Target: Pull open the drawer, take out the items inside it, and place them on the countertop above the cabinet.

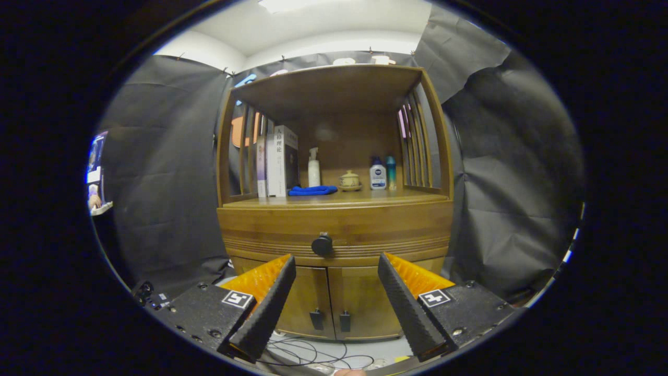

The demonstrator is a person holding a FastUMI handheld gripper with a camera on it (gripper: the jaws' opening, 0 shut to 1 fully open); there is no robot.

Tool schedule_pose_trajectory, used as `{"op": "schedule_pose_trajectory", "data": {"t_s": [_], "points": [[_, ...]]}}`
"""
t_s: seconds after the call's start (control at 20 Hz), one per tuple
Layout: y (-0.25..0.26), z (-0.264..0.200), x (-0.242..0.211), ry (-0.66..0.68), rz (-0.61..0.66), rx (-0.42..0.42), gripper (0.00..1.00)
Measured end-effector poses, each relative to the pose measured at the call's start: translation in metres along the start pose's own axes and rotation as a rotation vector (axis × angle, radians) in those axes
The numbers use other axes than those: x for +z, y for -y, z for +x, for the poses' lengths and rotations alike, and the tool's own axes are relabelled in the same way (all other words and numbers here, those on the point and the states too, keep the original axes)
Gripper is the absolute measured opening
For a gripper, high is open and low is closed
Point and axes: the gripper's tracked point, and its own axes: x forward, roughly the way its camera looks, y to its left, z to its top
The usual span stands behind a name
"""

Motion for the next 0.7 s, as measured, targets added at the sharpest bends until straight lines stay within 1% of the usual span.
{"op": "schedule_pose_trajectory", "data": {"t_s": [0.1,0.35,0.7], "points": [[-0.004,0.012,-0.010,-0.024,-0.021,0.002,1.00],[-0.007,0.050,-0.015,-0.021,-0.083,-0.024,1.00],[-0.021,0.118,-0.016,-0.048,-0.102,-0.032,1.00]]}}
